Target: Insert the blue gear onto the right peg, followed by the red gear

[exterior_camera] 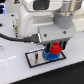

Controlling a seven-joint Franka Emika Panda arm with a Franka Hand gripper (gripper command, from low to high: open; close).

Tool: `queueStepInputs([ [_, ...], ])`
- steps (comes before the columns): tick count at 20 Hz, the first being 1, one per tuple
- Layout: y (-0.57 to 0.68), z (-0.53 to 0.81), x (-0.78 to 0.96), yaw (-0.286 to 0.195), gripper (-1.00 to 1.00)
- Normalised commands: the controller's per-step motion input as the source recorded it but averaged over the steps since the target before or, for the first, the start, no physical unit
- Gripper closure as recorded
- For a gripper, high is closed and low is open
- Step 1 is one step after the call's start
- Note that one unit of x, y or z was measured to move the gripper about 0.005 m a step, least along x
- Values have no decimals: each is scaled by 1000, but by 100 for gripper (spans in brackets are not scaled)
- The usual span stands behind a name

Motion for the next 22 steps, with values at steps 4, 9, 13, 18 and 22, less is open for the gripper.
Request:
queueStepInputs([
  [4,-1,238,75,0,100],
  [9,-10,95,59,0,100],
  [13,-37,40,125,0,100],
  [18,-57,0,155,0,100],
  [22,-80,0,136,0,100],
])
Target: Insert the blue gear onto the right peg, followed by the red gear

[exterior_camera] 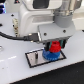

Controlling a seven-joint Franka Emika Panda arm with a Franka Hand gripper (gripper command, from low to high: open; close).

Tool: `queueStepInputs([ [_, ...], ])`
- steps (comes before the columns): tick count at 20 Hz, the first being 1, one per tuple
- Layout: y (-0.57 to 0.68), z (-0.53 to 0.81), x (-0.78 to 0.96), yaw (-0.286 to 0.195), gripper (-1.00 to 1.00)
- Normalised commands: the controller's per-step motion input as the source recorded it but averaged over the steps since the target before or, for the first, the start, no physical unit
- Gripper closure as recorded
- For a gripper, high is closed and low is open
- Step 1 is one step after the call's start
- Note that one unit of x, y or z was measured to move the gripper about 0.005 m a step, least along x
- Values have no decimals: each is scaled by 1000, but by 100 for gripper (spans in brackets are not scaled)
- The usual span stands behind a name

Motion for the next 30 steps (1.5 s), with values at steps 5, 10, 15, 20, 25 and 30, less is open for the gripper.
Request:
queueStepInputs([
  [5,-34,134,176,0,100],
  [10,-34,246,163,0,100],
  [15,-23,165,125,0,100],
  [20,-41,85,136,0,100],
  [25,-32,73,120,0,100],
  [30,-26,9,72,0,100],
])
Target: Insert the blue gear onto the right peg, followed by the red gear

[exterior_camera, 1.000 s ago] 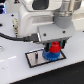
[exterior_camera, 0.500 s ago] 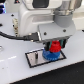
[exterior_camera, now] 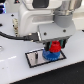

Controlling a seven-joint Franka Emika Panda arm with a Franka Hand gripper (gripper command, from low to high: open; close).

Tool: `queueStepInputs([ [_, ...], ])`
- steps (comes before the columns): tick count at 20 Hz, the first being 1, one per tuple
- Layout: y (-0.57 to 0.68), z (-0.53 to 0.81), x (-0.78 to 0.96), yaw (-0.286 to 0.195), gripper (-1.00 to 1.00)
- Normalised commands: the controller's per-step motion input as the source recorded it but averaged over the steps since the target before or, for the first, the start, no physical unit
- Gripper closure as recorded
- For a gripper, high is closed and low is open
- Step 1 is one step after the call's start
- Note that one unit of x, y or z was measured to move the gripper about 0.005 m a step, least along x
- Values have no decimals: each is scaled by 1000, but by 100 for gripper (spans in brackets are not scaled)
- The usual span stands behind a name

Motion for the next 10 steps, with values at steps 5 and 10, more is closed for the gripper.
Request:
queueStepInputs([
  [5,0,-215,-57,0,100],
  [10,-54,17,90,0,100],
])
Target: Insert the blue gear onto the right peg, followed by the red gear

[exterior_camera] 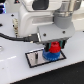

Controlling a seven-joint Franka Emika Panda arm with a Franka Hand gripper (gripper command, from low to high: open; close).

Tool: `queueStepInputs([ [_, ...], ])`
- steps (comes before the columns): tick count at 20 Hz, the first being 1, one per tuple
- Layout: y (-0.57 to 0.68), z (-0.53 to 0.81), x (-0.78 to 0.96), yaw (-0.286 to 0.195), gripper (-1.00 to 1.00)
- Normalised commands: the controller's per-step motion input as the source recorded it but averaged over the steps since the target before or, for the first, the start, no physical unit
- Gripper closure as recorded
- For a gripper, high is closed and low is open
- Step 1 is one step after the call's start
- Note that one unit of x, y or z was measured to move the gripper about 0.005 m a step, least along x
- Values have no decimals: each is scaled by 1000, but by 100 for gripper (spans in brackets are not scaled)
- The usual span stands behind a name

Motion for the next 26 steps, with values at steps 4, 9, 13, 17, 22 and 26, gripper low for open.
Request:
queueStepInputs([
  [4,-24,290,201,0,100],
  [9,0,133,-34,0,100],
  [13,-36,258,101,0,100],
  [17,-75,122,120,0,100],
  [22,-84,-6,215,0,100],
  [26,-71,-51,216,0,100],
])
